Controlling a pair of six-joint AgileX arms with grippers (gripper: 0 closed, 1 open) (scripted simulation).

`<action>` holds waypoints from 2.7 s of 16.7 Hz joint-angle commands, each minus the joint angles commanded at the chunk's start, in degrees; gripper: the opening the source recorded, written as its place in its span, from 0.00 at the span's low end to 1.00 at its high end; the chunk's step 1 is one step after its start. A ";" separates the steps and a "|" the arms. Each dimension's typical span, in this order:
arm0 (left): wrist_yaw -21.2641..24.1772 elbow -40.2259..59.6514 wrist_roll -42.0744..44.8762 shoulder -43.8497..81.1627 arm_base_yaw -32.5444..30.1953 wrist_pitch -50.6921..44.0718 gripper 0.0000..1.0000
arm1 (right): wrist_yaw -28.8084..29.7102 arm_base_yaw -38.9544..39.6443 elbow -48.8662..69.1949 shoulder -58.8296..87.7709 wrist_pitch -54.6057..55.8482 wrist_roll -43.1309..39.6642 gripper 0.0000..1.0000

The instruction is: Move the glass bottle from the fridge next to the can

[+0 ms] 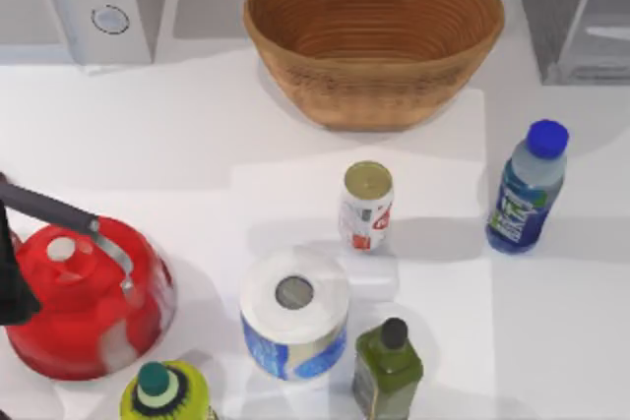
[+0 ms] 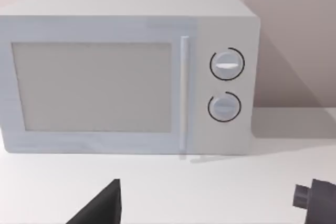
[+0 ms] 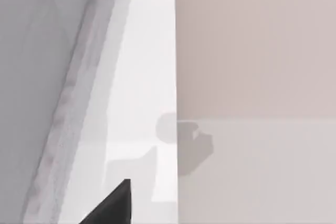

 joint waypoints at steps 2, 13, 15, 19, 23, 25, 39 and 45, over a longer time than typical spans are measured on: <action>0.00 0.00 0.00 0.00 0.00 0.00 1.00 | 0.84 3.93 -0.15 -0.07 4.91 5.07 1.00; 0.00 0.00 0.00 0.00 0.00 0.00 1.00 | 4.43 9.60 -1.75 -1.20 9.74 11.10 1.00; 0.00 0.00 0.00 0.00 0.00 0.00 1.00 | 8.52 14.91 -3.40 -2.15 11.83 14.92 1.00; 0.00 0.00 0.00 0.00 0.00 0.00 1.00 | 20.02 30.68 -8.09 -5.14 17.51 25.12 1.00; 0.00 0.00 0.00 0.00 0.00 0.00 1.00 | 32.62 47.39 -13.43 -9.00 23.64 35.95 1.00; 0.00 0.00 0.00 0.00 0.00 0.00 1.00 | 37.79 53.48 -15.70 -10.73 26.16 40.38 1.00; 0.00 0.00 0.00 0.00 0.00 0.00 1.00 | 43.06 57.44 -8.82 -4.35 26.58 44.31 1.00; 0.00 0.00 0.00 0.00 0.00 0.00 1.00 | 43.22 57.60 6.14 7.11 23.46 44.41 1.00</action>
